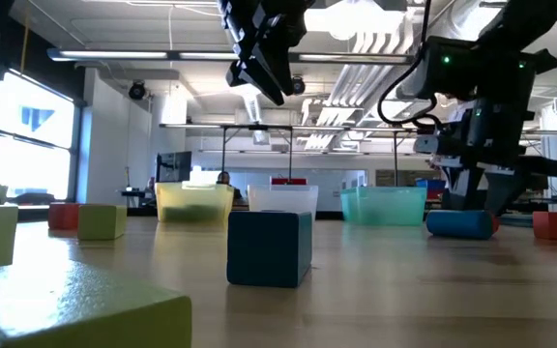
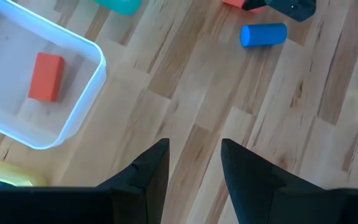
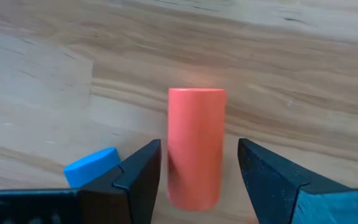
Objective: Sort & place blocks by color
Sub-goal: Put the orange block into the transparent bin
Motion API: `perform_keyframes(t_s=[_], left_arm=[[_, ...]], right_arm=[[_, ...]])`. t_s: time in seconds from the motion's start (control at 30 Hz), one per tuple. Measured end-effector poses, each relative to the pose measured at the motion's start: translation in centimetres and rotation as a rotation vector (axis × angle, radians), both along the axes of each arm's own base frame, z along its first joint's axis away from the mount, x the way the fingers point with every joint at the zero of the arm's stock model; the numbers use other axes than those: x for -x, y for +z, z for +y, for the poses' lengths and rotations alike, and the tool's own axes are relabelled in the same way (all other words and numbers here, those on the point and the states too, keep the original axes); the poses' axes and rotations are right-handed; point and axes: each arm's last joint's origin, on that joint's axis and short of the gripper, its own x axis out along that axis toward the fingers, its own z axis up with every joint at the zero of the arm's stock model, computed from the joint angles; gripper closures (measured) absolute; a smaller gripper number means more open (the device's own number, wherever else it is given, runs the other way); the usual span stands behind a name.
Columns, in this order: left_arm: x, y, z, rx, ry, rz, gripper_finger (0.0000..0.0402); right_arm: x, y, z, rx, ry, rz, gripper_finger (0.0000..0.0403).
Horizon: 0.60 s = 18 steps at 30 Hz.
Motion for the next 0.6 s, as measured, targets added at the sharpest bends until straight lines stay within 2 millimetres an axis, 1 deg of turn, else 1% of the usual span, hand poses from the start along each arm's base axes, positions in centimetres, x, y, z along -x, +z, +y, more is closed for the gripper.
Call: perform_keyframes(t_s=[0.13, 0.27, 0.4, 0.6], left_arm=[[0.0, 0.0, 0.0, -0.001, 0.001, -0.003, 0.0268], [0.0, 0.0, 0.0, 0.000, 0.002, -0.003, 0.0268], [0.0, 0.0, 0.0, 0.000, 0.002, -0.003, 0.0268], [0.0, 0.0, 0.0, 0.000, 0.002, -0.004, 0.0268]], right_arm=[[0.3, -0.3, -0.1, -0.009, -0.009, 0.013, 0.0208], [0.7, -0.8, -0.2, -0.028, -0.017, 0.027, 0.0222], [1.0, -1.2, -0.2, -0.046, -0.019, 0.035, 0.0245], [1.0, -1.2, -0.3, -0.038, -0.013, 0.030, 0.0283]])
